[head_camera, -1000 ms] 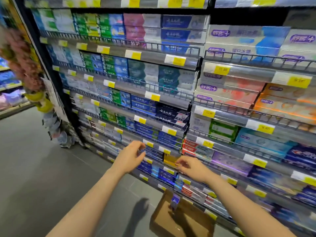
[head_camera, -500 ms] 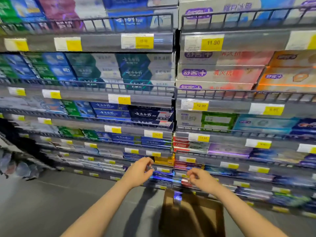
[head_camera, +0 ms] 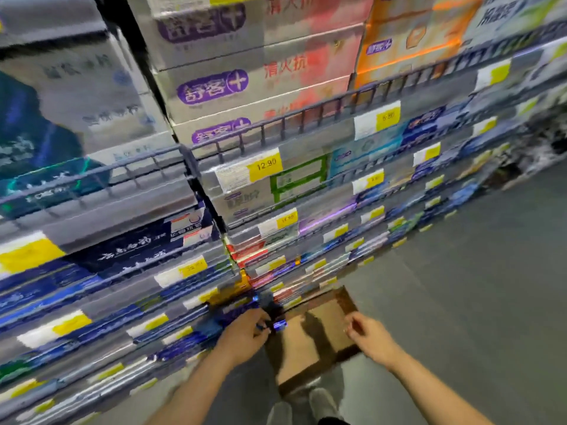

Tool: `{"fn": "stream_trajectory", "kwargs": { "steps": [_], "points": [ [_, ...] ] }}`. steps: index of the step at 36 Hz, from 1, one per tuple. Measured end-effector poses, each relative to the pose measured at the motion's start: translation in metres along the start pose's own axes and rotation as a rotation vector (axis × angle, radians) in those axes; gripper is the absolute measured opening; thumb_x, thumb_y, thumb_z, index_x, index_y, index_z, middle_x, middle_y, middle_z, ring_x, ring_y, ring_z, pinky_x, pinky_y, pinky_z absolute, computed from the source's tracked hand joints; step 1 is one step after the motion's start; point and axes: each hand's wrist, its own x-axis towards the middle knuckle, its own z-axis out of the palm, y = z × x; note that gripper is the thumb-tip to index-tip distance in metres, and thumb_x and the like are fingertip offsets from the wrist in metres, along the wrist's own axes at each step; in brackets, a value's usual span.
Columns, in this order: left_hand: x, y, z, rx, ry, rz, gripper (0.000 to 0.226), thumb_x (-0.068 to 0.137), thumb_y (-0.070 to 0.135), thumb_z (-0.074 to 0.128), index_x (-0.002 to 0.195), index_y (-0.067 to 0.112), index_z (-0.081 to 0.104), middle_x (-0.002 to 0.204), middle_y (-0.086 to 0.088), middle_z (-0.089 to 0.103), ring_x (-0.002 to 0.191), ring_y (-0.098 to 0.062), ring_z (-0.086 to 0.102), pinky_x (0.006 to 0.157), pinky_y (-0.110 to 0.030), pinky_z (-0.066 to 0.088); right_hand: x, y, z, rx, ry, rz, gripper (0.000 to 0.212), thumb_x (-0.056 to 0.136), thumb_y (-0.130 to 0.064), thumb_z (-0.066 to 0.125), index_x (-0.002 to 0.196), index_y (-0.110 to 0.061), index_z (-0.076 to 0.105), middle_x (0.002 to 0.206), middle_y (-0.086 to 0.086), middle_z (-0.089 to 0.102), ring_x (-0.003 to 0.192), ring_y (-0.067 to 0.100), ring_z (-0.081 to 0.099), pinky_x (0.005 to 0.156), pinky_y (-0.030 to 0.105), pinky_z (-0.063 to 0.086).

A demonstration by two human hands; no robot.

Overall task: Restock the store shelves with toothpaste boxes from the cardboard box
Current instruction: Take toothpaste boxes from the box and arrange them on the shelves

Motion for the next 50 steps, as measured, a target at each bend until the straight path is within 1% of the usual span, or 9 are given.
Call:
{"fn": "stream_trajectory", "kwargs": {
  "steps": [12, 16, 21, 27, 29, 31, 36, 41, 50],
  "points": [
    [0.060, -0.047, 0.054, 0.059, -0.069, 0.002, 0.015, 0.090, 0.028, 0.056, 0.104, 0.029, 0.051, 0.101, 0.012, 0.053, 0.091, -0.002, 0.054, 0.070, -0.014, 0.040, 0.048, 0.049, 0.076, 0.181, 0.059, 0.181, 0.011, 0.083, 0.000, 0.059, 0.081, -0.011, 0.058, 0.076, -0.003, 0.059, 0.069, 0.006, 0.053, 0.063, 0.006, 0.037],
    [0.095, -0.080, 0.089, 0.106, -0.095, -0.012, 0.019, 0.090, 0.028, 0.056, 0.108, 0.023, 0.053, 0.105, 0.007, 0.056, 0.095, -0.010, 0.059, 0.083, -0.027, 0.048, 0.084, 0.077, 0.109, 0.177, 0.061, 0.173, 0.038, 0.084, -0.002, 0.057, 0.071, -0.036, 0.044, 0.070, -0.015, 0.049, 0.064, 0.000, 0.047, 0.061, 0.007, 0.036],
    [0.155, -0.157, 0.178, 0.319, -0.093, 0.028, 0.044, 0.080, 0.044, 0.042, 0.110, 0.018, 0.061, 0.108, -0.005, 0.066, 0.094, -0.023, 0.068, 0.070, -0.035, 0.058, 0.133, 0.136, 0.167, 0.220, 0.014, 0.201, 0.022, 0.086, -0.005, 0.056, 0.104, -0.018, 0.062, 0.091, -0.006, 0.055, 0.087, 0.011, 0.055, 0.075, 0.014, 0.037],
    [0.227, -0.199, 0.259, 0.514, -0.053, 0.043, 0.070, 0.073, 0.030, 0.075, 0.129, -0.003, 0.050, 0.132, -0.022, 0.051, 0.121, -0.032, 0.053, 0.099, -0.034, 0.043, 0.194, 0.216, 0.256, 0.265, -0.010, 0.226, 0.028, 0.089, -0.004, 0.054, 0.114, -0.015, 0.060, 0.107, 0.002, 0.062, 0.103, 0.015, 0.059, 0.089, 0.015, 0.040],
    [0.251, -0.216, 0.286, 0.606, -0.059, 0.038, 0.075, 0.082, 0.029, 0.064, 0.142, -0.001, 0.030, 0.146, -0.021, 0.033, 0.133, -0.032, 0.037, 0.109, -0.035, 0.031, 0.213, 0.235, 0.278, 0.279, -0.026, 0.233, 0.029, 0.089, -0.003, 0.053, 0.116, -0.013, 0.059, 0.109, 0.001, 0.062, 0.106, 0.013, 0.057, 0.089, 0.010, 0.037],
    [0.274, -0.226, 0.305, 0.731, -0.030, -0.008, 0.073, 0.091, 0.029, 0.051, 0.147, 0.003, 0.014, 0.151, -0.017, 0.022, 0.136, -0.031, 0.027, 0.111, -0.036, 0.025, 0.227, 0.250, 0.297, 0.300, -0.033, 0.232, 0.030, 0.090, -0.005, 0.054, 0.118, -0.014, 0.058, 0.110, -0.003, 0.059, 0.107, 0.010, 0.056, 0.090, 0.011, 0.036],
    [0.309, -0.226, 0.328, 0.840, 0.090, -0.042, 0.050, 0.082, 0.024, 0.064, 0.127, 0.008, 0.050, 0.118, -0.010, 0.055, 0.104, -0.023, 0.053, 0.082, -0.031, 0.047, 0.253, 0.270, 0.331, 0.259, -0.042, 0.193, 0.030, 0.092, -0.012, 0.051, 0.121, -0.020, 0.056, 0.111, -0.007, 0.057, 0.101, 0.007, 0.057, 0.081, 0.008, 0.039],
    [0.313, -0.227, 0.333, 0.867, 0.143, -0.014, 0.050, 0.088, 0.021, 0.057, 0.130, 0.009, 0.034, 0.130, -0.009, 0.042, 0.118, -0.022, 0.042, 0.098, -0.032, 0.038, 0.259, 0.272, 0.342, 0.245, -0.034, 0.144, 0.028, 0.092, -0.013, 0.051, 0.119, -0.020, 0.057, 0.104, -0.009, 0.056, 0.081, -0.004, 0.051, 0.069, 0.007, 0.040],
    [0.280, -0.223, 0.327, 0.780, 0.092, 0.054, 0.043, 0.086, 0.014, 0.057, 0.127, 0.016, 0.045, 0.130, -0.008, 0.046, 0.119, -0.024, 0.044, 0.099, -0.036, 0.037, 0.235, 0.259, 0.317, 0.297, -0.036, 0.151, 0.026, 0.093, -0.015, 0.051, 0.118, -0.023, 0.056, 0.093, -0.013, 0.058, 0.073, -0.001, 0.054, 0.066, 0.013, 0.042]
  ]
}}
